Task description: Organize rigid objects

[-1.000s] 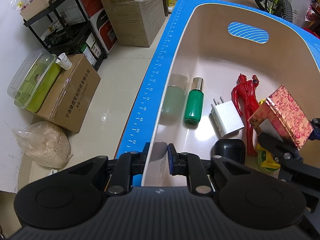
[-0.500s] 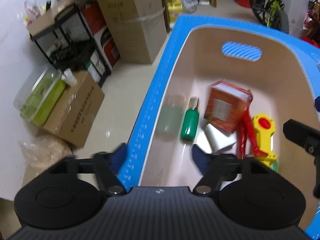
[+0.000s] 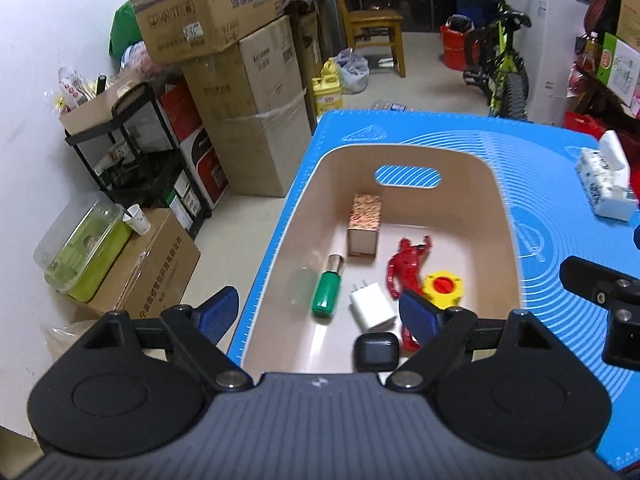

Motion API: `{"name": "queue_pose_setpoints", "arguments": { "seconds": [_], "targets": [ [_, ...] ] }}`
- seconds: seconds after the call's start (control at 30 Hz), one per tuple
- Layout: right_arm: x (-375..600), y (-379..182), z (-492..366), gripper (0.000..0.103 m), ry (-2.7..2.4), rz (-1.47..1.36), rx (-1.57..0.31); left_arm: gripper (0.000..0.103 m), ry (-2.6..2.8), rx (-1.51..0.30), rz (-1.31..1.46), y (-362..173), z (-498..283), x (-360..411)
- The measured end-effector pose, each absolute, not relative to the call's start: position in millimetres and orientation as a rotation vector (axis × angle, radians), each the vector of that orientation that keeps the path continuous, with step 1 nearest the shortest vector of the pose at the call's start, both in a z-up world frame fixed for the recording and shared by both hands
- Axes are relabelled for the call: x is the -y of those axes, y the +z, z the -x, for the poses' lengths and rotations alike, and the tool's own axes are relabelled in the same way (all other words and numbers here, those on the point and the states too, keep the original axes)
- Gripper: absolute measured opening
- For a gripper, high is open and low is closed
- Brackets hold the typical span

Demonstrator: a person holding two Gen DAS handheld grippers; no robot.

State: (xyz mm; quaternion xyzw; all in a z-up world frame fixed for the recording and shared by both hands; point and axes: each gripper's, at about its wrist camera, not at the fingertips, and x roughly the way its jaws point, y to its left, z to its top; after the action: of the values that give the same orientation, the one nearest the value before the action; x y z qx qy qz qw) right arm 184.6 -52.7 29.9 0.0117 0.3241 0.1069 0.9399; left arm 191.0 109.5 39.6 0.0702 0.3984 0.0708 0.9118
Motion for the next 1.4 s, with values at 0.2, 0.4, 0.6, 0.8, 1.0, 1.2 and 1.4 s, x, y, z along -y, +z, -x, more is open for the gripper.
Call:
{"name": "queue_pose_setpoints", "arguments": {
  "seconds": [0.2,0.4,0.6,0.8,1.0,1.2,1.4],
  "targets": [
    [78,51,-149,0.097,0.182,-0.026,-0.632,0.087,0.112,-0.783,-0.137,59,-161,-91],
    [92,60,-110,0.097,0.166,-0.026,-0.624,0.087,0.107,-0.752,-0.131,71,-129,-77],
    [105,60,-69,0.097,0.162,-0.028,-0.629,0.087,0.114,-0.733,-0.126,74,-97,-65],
    [118,53,-31,0.097,0.158,-0.040,-0.633,0.087,0.109,-0.733,-0.145,65,-69,-55],
    [128,41,-2,0.097,0.151,-0.067,-0.643,0.087,0.107,-0.722,-0.140,54,-46,-52],
    [132,28,17,0.097,0.148,-0.083,-0.647,0.087,0.076,-0.728,-0.144,40,-29,-47],
    [136,15,33,0.097,0.137,-0.083,-0.634,0.087,0.050,-0.737,-0.145,21,-18,-41]
  ]
}}
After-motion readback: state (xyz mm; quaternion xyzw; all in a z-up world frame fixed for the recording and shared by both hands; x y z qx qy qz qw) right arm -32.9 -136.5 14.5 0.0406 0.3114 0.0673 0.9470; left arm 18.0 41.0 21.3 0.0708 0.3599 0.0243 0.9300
